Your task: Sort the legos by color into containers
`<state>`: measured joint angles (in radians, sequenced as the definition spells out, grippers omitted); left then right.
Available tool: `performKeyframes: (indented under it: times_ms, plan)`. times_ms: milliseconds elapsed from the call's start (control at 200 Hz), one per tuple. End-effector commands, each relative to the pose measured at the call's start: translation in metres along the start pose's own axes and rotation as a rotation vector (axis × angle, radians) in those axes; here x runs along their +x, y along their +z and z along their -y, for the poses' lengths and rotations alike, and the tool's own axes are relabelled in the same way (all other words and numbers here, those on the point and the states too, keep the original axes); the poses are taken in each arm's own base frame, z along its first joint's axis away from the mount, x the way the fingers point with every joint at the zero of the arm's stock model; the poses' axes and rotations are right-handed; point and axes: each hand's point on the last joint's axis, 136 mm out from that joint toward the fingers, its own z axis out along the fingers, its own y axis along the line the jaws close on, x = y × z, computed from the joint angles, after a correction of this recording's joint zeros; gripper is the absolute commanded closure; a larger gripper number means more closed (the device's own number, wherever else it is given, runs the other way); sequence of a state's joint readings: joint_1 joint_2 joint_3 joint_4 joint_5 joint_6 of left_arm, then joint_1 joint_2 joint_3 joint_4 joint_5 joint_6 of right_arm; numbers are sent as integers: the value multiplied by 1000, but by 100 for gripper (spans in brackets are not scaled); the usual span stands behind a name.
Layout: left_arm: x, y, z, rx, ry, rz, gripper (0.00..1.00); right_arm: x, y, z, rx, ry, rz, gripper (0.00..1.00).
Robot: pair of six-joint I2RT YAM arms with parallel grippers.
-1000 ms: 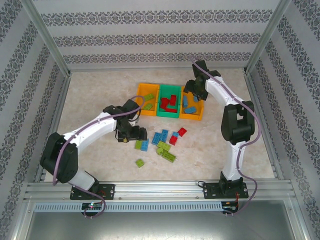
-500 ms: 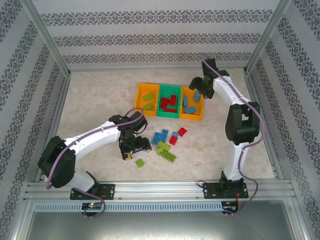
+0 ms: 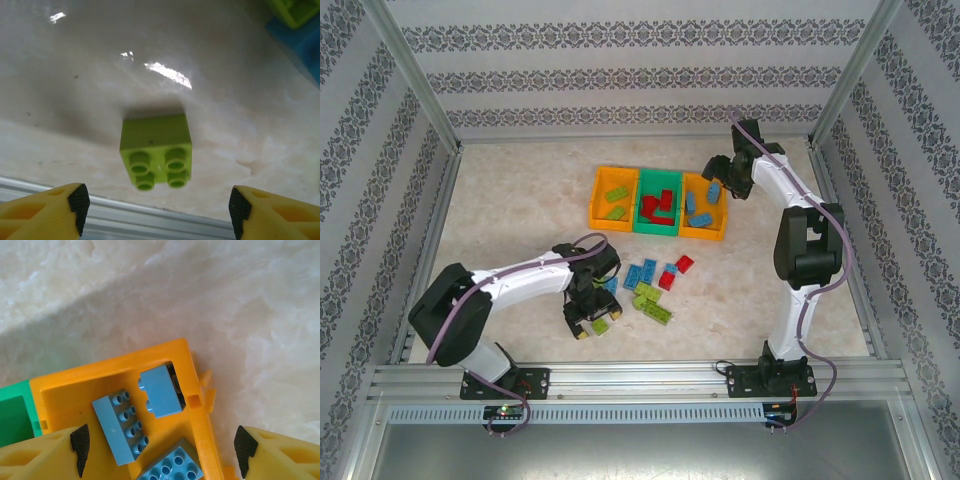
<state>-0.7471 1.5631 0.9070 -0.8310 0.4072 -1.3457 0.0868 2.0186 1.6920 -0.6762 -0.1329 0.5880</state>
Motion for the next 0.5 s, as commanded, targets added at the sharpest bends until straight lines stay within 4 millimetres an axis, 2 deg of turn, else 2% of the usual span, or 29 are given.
performKeyframes:
  times_ms: [0,295,385,495]
  plan:
    - [-3,7,5,-6,-24,15,30,-1,-11,-2,-30,-21,8,21]
    - [-11,21,6,-19,-22,32,43,-1,-14,1,-27,-29,10,21]
    - [-11,26,1,-32,-24,31,49,-3,-17,2,-27,-27,15,21]
    - [-11,29,-7,-55,-28,34,52,-7,-20,6,-23,-22,25,21]
